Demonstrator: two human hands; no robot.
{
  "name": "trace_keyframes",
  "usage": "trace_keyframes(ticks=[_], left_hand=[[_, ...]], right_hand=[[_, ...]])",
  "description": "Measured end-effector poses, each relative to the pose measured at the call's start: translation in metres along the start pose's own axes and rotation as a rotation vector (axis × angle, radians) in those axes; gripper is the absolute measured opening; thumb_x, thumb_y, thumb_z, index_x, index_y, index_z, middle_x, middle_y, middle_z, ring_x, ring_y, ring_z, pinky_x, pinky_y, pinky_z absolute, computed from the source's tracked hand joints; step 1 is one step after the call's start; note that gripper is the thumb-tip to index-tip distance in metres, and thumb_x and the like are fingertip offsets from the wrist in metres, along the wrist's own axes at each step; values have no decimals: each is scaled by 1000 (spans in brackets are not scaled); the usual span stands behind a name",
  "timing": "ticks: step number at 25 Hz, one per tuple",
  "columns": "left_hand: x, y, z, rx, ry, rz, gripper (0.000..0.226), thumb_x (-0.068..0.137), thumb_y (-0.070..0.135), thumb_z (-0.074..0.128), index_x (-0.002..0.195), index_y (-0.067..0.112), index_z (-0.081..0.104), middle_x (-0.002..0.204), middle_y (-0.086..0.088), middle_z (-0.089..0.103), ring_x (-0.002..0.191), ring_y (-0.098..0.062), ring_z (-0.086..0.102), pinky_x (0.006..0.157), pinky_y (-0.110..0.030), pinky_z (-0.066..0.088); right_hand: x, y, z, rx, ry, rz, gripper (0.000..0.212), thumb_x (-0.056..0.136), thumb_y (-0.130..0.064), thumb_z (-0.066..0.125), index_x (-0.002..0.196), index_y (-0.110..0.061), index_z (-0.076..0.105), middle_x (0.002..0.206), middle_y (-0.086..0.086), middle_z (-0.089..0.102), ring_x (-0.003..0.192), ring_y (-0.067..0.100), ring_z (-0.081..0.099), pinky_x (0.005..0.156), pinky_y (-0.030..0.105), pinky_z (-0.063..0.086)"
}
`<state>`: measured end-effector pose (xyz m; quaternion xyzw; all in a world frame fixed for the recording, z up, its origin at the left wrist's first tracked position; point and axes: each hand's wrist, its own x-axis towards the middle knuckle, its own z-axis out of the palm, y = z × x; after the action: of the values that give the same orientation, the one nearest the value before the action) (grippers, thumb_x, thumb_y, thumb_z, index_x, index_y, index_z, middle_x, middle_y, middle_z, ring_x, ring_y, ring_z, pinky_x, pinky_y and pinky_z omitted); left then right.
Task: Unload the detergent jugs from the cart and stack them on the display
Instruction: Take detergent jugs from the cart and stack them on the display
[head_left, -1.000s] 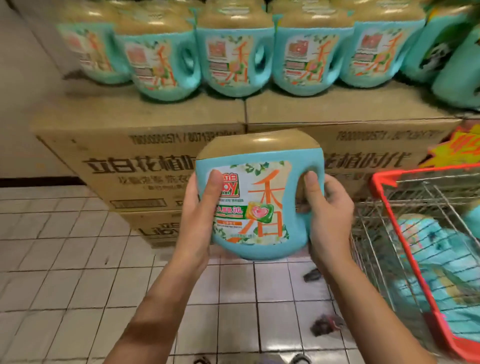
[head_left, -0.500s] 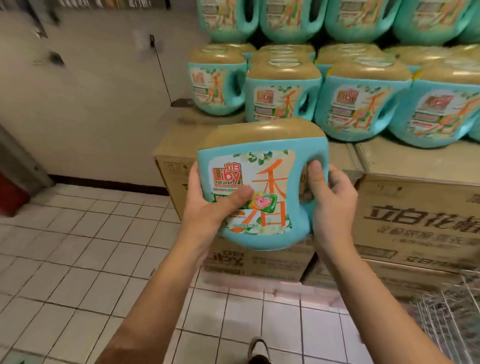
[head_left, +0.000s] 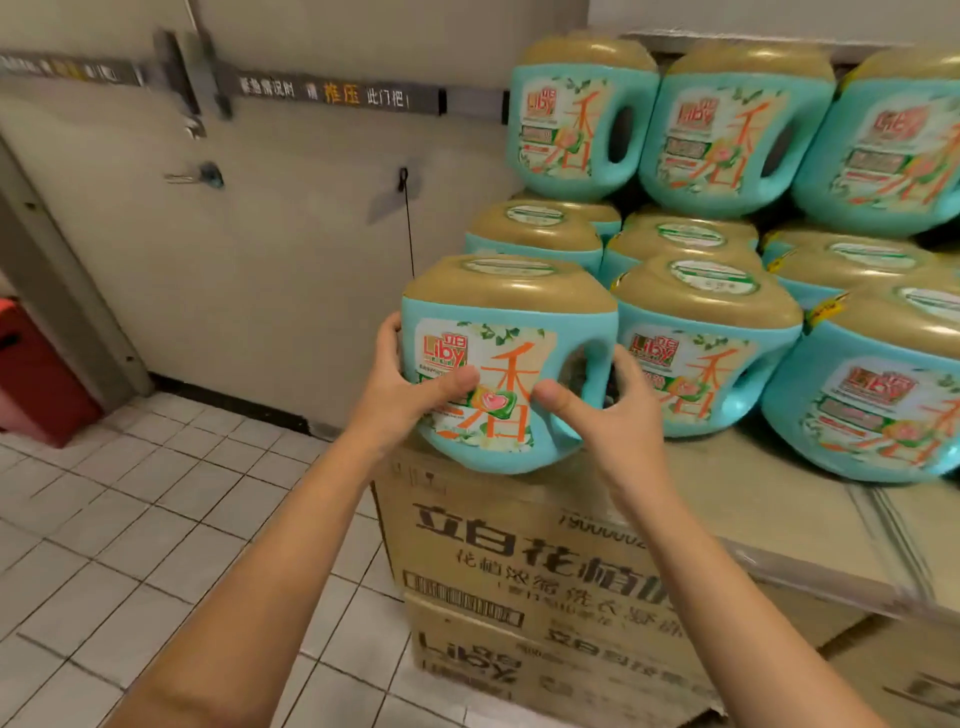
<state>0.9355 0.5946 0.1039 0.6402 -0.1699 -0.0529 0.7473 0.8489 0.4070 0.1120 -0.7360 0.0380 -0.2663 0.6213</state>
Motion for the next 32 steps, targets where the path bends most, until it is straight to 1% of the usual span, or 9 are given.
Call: trace_keyframes(ticks=[3, 8, 12, 16, 20, 22, 25, 30, 32], left_hand=[[22, -17, -14, 1, -31, -20, 105, 36, 50, 93, 126, 39, 39, 114, 4, 67, 100, -14, 70, 69, -26, 58], [56, -31, -28, 1, -109, -21, 101, 35, 53, 94, 121, 50, 41, 111, 15, 68, 105, -10, 67, 74, -27, 58], [76, -37, -29, 44, -139, 7, 108, 34, 54, 94, 127, 51, 38, 116, 21, 65, 111, -2, 63, 81, -28, 57], [87, -40, -26, 91, -134, 27, 104, 33, 59, 91, 123, 55, 40, 124, 19, 58, 110, 7, 59, 81, -21, 55], [97, -43, -26, 144, -117, 9, 93, 41, 52, 88, 121, 58, 41, 119, 27, 57, 110, 5, 55, 86, -24, 55], [99, -45, -26, 140, -96, 17, 93, 44, 49, 89, 124, 54, 42, 116, 29, 58, 111, 1, 56, 88, -25, 55], [102, -46, -22, 152, -33, 33, 106, 45, 46, 90, 137, 34, 39, 123, 19, 55, 120, -9, 56, 98, -39, 52], [98, -44, -14, 193, -4, 35, 101, 42, 58, 86, 129, 38, 39, 111, 31, 56, 100, 15, 59, 79, -15, 54], [97, -41, -13, 233, -5, 16, 102, 45, 57, 81, 134, 35, 38, 115, 26, 56, 104, 9, 59, 86, -24, 56]], right_hand=[[11, 10, 15, -44, 33, -12, 54, 55, -46, 81, 104, -40, 59, 98, -34, 65, 94, -14, 59, 68, 1, 44], [26, 19, 28, -121, 116, -28, 57, 58, -49, 82, 109, -40, 59, 102, -28, 66, 99, -9, 59, 75, 5, 45], [33, 28, 34, -227, 197, -25, 73, 58, -57, 77, 123, -29, 58, 112, -15, 65, 108, 0, 58, 89, 18, 48], [39, 35, 41, -324, 244, 39, 93, 62, -58, 74, 141, -18, 45, 131, -2, 61, 122, 12, 55, 103, 37, 46], [42, 38, 51, -452, 291, 73, 98, 72, -55, 71, 150, -13, 30, 139, 5, 54, 127, 18, 50, 102, 24, 38], [44, 39, 55, -489, 299, 89, 97, 77, -51, 70, 152, -12, 22, 144, 8, 50, 131, 23, 47, 100, 23, 35], [48, 37, 61, -566, 294, 102, 95, 82, -52, 64, 153, -11, 16, 148, 11, 44, 135, 26, 42, 107, 34, 36], [53, 32, 62, -634, 317, 111, 92, 84, -53, 61, 153, -12, 17, 145, 12, 49, 130, 28, 47, 103, 37, 40], [53, 29, 61, -675, 312, 121, 90, 84, -54, 61, 152, -11, 20, 142, 11, 51, 128, 29, 50, 100, 37, 41]])
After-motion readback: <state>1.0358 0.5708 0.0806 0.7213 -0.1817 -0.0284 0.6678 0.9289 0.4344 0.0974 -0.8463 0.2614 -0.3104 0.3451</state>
